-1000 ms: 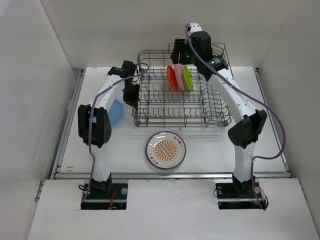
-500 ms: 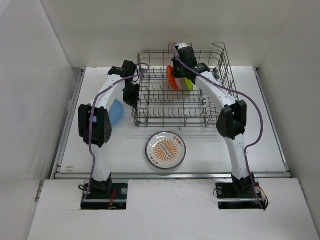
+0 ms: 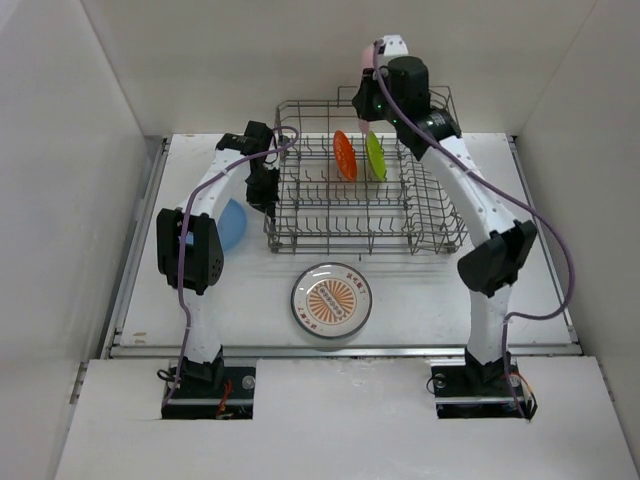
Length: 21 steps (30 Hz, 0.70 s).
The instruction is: Unload the plates from the dish rack
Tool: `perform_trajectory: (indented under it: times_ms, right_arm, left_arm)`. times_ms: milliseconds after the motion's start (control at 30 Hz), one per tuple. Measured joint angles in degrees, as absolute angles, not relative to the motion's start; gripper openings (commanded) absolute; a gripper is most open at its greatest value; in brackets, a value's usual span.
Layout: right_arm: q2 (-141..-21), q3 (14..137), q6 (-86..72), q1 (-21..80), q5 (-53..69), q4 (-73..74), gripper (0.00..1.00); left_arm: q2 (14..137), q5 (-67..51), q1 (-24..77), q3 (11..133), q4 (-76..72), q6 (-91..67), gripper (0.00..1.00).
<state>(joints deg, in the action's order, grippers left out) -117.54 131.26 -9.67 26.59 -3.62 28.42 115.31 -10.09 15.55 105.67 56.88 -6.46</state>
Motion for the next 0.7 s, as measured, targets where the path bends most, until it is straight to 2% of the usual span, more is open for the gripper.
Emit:
perform_trajectory:
  times_ms: [33,67,100,200,233,500,633,700]
  right_arm:
    - [-115.92,131.09,-9.61,26.57,-3.05,27.68,0.00]
    - [-114.08,130.28,-9.32,26.65,-2.48,26.30,0.00]
    - [-112.20,129.16,-8.82,26.81,-2.09,25.17,0.00]
    - [-106.34,125.49,-4.45,29.04,-2.11,23.68,0.00]
    - [-104.22,123.20,-2.44,30.57,-2.70,22.87,0.00]
    - [-90.98,96.82,15.27,48.66,-18.59,20.56,0.00]
    - [-89.76,87.00,19.81,51.55,-28.38,21.19,0.00]
    - [-89.58,83.61,21.41,52.34,-32.75,21.54,0.00]
  left_arm:
    - [115.31,-10.09,15.55,105.69,56.86,-6.17,0.09]
    - [115.31,-10.11,15.55,105.69,56.84,-5.72,0.19]
    - [115.31,-10.26,15.66,105.69,56.86,-5.23,0.24]
    - [115.33,-10.72,16.05,106.59,57.41,-4.56,0.35]
    - [115.33,-10.96,16.08,107.46,57.74,-4.29,0.44]
    - [112.49,-13.45,16.12,115.94,59.05,-2.09,0.88]
    - [108.09,-16.01,14.22,117.60,59.42,-2.46,0.99]
    - [105.97,-16.32,12.49,118.10,59.35,-3.33,0.99]
